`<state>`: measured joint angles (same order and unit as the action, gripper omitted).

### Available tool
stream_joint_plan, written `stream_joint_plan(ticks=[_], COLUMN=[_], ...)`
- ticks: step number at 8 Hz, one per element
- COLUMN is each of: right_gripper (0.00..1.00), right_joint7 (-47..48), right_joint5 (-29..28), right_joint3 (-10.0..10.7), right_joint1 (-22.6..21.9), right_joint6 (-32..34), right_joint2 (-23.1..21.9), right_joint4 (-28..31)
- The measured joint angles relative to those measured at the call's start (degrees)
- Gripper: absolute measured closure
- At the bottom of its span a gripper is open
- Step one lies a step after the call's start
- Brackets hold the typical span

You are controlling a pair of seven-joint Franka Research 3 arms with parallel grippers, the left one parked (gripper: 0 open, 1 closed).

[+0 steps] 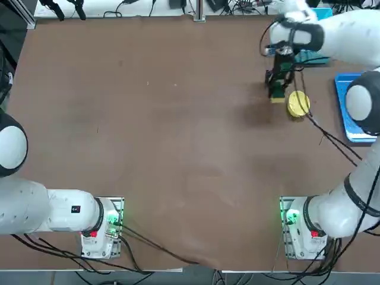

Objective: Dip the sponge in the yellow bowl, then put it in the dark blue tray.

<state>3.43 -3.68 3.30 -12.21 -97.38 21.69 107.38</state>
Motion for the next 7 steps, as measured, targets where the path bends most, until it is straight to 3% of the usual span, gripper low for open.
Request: stream_joint_plan(ticks=[4,7], right_gripper=[0.26,0.26], right_joint7=[-7.90,-12.16], right_joint5=[0.10,0.11], right_joint3=[0.07,0.08], right_joint1=[10.78,15.51], right_joint6=[3.63,3.50], right_joint2=[0.92,3.90], right_joint4=[1.31,1.38])
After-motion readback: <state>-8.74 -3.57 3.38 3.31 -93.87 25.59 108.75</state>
